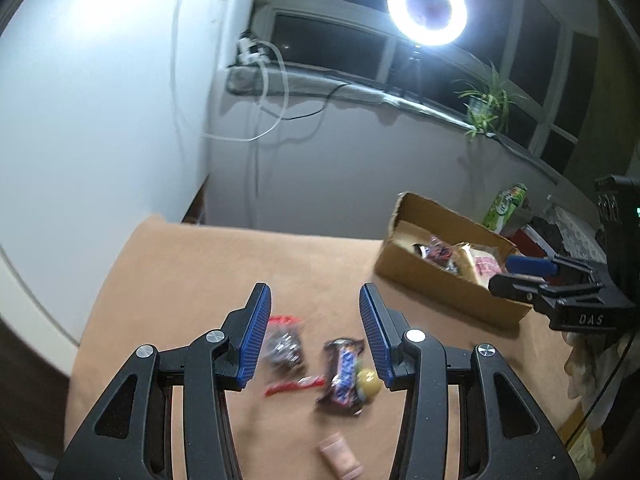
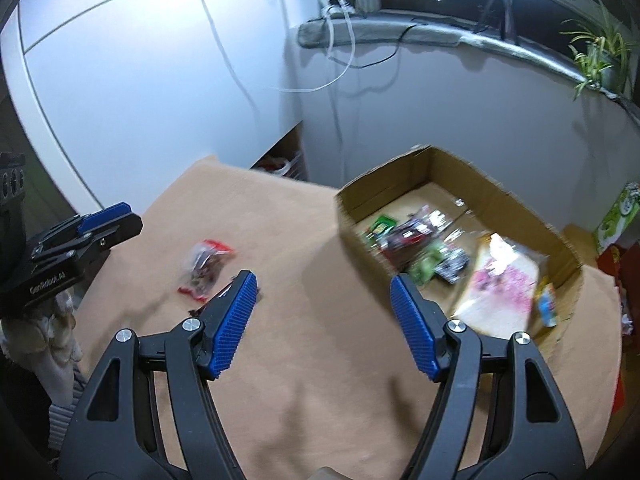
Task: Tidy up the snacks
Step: 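Move both grippers back over the remaining candies on the table, then close the left gripper on the red chocolate packet while the right closes on the yellow ball candy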
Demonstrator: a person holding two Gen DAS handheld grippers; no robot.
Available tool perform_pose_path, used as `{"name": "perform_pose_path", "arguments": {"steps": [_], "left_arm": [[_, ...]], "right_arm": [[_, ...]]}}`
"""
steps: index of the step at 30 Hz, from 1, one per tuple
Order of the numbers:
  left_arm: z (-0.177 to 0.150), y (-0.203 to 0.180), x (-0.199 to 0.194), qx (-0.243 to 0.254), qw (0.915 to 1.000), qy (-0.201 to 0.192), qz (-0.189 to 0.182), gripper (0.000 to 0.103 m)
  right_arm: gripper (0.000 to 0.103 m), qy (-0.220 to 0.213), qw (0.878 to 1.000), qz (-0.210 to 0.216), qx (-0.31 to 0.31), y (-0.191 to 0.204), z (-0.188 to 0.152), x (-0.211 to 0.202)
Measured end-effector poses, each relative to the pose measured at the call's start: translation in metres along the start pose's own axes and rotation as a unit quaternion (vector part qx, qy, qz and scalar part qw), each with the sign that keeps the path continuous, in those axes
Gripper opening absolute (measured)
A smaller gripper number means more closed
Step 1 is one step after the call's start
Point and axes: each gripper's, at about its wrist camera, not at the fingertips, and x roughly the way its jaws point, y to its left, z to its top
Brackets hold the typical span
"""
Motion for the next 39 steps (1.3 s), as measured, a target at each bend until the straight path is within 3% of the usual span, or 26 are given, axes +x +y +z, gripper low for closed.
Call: {"name": "perform_pose_path", "arguments": {"steps": [12, 18, 26, 30, 39], "left_arm": [[-0.024, 0.032, 0.006, -0.038, 0.9988, 0.031, 0.008, 0.045], [-0.033, 0.031, 0.022, -0.043, 0.9978, 0.05, -0.004, 0.045], [-0.039, 0.034, 0.046, -0.056, 0.9956, 0.074, -0.013, 0.045], [-0.04, 0.036, 0.055, -0.058, 0.9948, 0.083, -0.012, 0.045], [-0.04, 0.035, 0.072, -0.049, 0.9938, 0.1, -0.008, 0.045]], "right_arm": [[0.072, 0.049, 0.997, 0.06, 0.004, 0.034, -0.028, 0.052], [0.05, 0.074, 0.994, 0.08, 0.007, 0.041, -0.038, 0.076], [0.048, 0.09, 0.99, 0.104, 0.025, 0.039, -0.045, 0.096], [0.038, 0.097, 0.987, 0.124, 0.028, 0.041, -0.046, 0.103], [0.035, 0.108, 0.986, 0.127, 0.019, 0.052, -0.046, 0.114]]}}
